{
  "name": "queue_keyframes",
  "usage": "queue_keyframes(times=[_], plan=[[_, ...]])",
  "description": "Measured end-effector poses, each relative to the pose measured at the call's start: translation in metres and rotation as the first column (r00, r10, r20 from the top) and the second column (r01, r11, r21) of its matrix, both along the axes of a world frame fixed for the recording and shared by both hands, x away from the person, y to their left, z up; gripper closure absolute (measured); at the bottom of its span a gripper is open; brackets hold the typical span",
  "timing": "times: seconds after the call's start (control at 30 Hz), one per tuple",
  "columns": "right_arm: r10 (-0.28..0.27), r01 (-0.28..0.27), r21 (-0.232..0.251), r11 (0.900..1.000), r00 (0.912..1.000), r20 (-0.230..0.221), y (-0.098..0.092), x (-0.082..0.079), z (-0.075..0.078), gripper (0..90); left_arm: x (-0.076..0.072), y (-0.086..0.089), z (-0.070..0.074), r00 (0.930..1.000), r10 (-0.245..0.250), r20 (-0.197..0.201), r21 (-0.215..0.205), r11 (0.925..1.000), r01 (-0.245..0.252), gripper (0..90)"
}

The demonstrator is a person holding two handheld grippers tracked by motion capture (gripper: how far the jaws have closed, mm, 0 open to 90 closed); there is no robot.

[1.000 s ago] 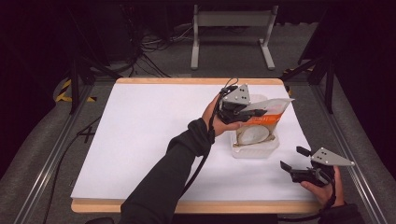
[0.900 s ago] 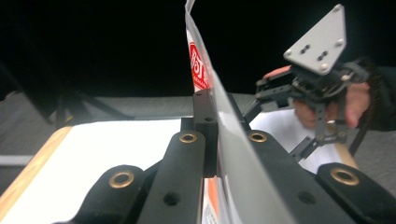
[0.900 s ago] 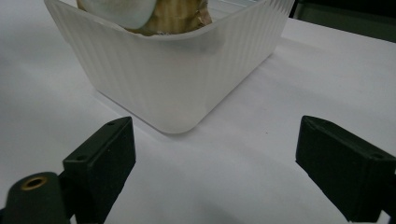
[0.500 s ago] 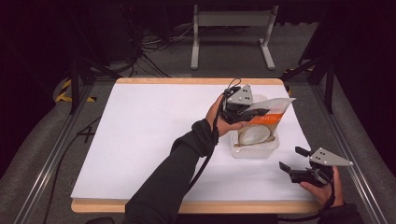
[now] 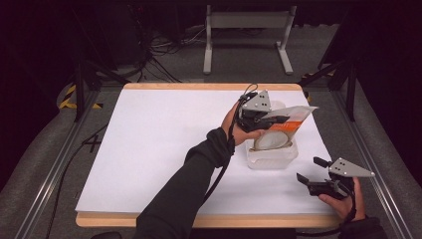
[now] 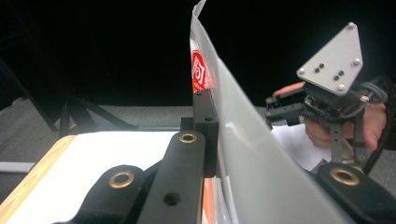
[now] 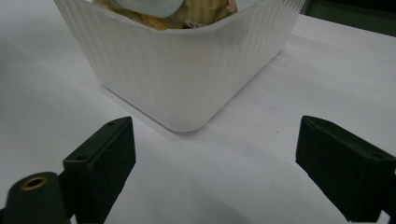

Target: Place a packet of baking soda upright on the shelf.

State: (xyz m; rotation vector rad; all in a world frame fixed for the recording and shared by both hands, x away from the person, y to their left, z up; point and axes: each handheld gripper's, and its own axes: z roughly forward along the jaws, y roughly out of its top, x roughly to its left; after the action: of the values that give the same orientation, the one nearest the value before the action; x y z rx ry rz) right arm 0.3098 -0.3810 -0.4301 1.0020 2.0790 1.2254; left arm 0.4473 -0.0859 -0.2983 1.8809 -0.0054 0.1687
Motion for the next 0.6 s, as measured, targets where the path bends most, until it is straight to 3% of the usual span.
queue_keyframes(times=[0.17,0.37,0.47,0.6], plan=[[0.003,-0.003,0.002,1.0,1.0,0.003,0.0,0.0,0.001,12.8,-0.007,0.008,-0.002,0.9982,-0.059,0.01,-0.005,0.9982,0.06,89.9],[0.006,-0.006,-0.001,1.0,1.0,-0.002,0.001,0.0,0.0,12.8,-0.01,0.006,-0.011,0.9977,-0.068,-0.001,0.025,0.9974,0.068,89.9],[0.008,-0.008,-0.003,1.0,1.0,-0.001,0.002,0.0,0.001,12.8,-0.008,0.003,-0.02,0.9961,-0.079,-0.038,-0.002,0.9968,0.079,89.9],[0.009,-0.009,-0.004,1.0,0.9999,-0.004,0.002,0.0,0.0,12.8,-0.01,-0.006,-0.023,0.9961,-0.083,-0.03,-0.001,0.9965,0.083,89.8]])
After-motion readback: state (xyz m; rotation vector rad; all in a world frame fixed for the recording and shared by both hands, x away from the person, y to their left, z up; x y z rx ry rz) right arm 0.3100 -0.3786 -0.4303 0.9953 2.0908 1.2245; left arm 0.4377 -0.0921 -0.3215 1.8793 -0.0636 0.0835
